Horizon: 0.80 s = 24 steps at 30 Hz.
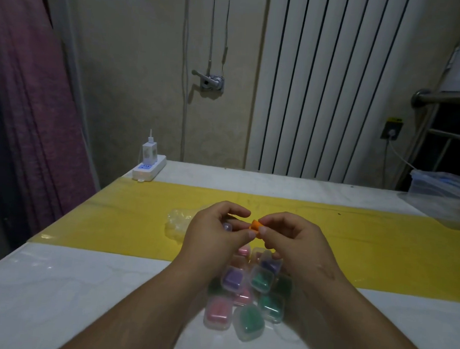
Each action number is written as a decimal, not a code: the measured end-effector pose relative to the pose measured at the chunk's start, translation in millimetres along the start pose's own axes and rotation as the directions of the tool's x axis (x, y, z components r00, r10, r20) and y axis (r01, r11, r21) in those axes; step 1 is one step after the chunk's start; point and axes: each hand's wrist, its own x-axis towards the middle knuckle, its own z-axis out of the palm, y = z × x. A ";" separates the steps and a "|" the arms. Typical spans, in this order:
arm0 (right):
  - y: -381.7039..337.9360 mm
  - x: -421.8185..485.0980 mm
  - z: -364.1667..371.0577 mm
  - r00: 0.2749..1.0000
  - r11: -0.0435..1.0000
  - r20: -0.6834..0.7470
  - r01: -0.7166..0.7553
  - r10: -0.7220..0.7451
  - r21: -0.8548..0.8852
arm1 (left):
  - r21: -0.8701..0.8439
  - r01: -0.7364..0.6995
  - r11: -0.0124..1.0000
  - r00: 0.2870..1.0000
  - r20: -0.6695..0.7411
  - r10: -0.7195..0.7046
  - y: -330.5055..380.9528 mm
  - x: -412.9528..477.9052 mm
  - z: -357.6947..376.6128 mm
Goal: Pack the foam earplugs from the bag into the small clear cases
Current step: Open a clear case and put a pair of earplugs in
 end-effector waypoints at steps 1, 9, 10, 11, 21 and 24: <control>0.2 0.0 0.0 1.000 1.000 -0.001 -0.016 0.016 0.002 | -0.007 -0.017 1.000 1.000 -0.003 0.017 -1.3 0.5 -0.3; -1.5 -0.9 0.6 0.998 0.994 -0.048 -0.047 0.052 0.096 | -0.416 0.030 0.909 0.997 0.081 0.005 0.2 9.4 -7.3; -1.4 -1.1 0.4 0.998 0.995 -0.043 -0.040 0.044 0.092 | -0.449 0.032 0.893 0.997 0.078 0.004 -0.9 10.6 -8.3; -1.5 -1.4 0.2 0.998 0.995 -0.038 -0.040 0.044 0.094 | -0.470 0.032 0.882 0.997 0.077 0.005 -1.6 11.1 -9.3; -0.6 -0.7 -1.4 1.000 0.999 0.003 -0.024 0.024 -0.036 | -0.413 -0.020 0.910 0.993 0.094 0.065 -4.1 15.0 -11.7; -0.9 -0.6 -2.0 0.997 0.998 0.052 -0.055 0.057 -0.037 | -0.443 0.008 0.897 0.977 0.194 0.087 -6.2 12.7 -13.1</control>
